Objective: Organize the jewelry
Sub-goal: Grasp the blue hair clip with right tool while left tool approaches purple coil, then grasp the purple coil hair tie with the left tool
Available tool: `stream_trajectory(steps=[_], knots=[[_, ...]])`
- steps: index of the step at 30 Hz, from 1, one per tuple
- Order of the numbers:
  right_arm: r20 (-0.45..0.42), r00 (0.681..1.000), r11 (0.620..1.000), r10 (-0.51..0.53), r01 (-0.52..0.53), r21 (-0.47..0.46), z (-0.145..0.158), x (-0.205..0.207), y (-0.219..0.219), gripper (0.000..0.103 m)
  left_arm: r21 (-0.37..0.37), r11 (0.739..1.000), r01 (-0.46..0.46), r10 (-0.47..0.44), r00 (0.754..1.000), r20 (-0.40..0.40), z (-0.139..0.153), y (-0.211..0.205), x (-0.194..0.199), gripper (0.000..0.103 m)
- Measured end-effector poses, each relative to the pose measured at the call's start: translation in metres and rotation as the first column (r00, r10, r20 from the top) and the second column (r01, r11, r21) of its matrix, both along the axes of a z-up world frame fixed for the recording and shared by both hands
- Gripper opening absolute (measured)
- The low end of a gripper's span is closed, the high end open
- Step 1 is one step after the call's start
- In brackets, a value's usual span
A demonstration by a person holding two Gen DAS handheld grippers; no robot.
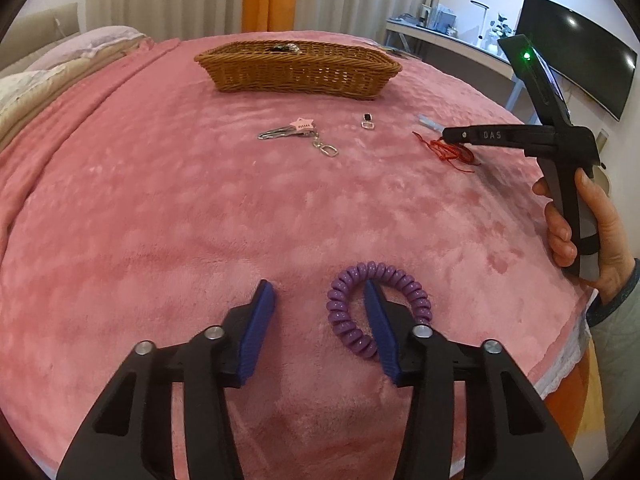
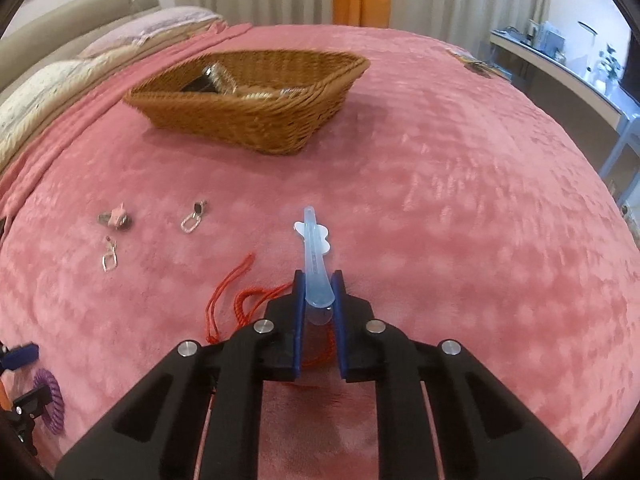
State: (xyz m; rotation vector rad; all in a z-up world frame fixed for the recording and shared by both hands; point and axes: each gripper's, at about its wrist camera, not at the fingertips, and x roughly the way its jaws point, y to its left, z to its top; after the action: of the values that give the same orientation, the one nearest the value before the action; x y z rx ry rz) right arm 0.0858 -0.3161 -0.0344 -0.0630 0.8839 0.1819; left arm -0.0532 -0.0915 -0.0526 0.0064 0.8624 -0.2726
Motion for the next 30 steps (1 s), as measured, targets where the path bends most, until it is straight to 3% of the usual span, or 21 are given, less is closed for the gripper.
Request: stream_trajectory(steps=[4,8,11,19,22,25,28,30], knots=[[0.027,0.999,0.996,-0.035,0.033,0.079,0.017,-0.011,-0.008,0.011,-0.025,1.000,0.000,0.000,1.000,-0.006,-0.001,0.004,-0.001,0.037],[0.101,0.995,0.994,-0.016,0.005,0.114,0.047,-0.044,0.003,0.011,-0.036,0.999,0.001,-0.001,1.000,0.000,-0.001,0.006,-0.002,0.037],[0.119,0.993,0.993,0.000,-0.014,0.118,0.054,-0.068,0.021,0.011,-0.055,0.999,0.000,0.000,1.000,0.007,-0.002,0.010,-0.004,0.037],[0.024,1.000,0.994,-0.013,0.010,0.105,0.008,-0.089,0.051,0.011,-0.123,0.992,0.012,-0.013,1.000,-0.007,-0.002,0.025,-0.008,0.037],[0.004,1.000,0.993,-0.023,0.023,0.112,-0.002,-0.092,0.052,0.011,-0.109,0.994,0.020,-0.022,1.000,-0.014,-0.002,0.022,-0.007,0.034],[0.004,1.000,0.996,-0.031,0.031,0.086,-0.006,-0.096,0.055,0.011,-0.042,0.999,0.033,-0.034,0.999,-0.019,-0.002,0.011,-0.006,0.033],[0.008,1.000,0.996,-0.028,0.027,0.088,-0.007,-0.098,0.055,0.011,-0.003,0.998,0.068,-0.068,0.998,-0.017,-0.002,0.000,-0.007,0.010],[0.014,1.000,0.996,-0.025,0.024,0.091,-0.005,-0.100,0.055,0.011,0.017,0.997,0.072,-0.072,0.997,-0.003,-0.001,-0.003,-0.008,0.009]])
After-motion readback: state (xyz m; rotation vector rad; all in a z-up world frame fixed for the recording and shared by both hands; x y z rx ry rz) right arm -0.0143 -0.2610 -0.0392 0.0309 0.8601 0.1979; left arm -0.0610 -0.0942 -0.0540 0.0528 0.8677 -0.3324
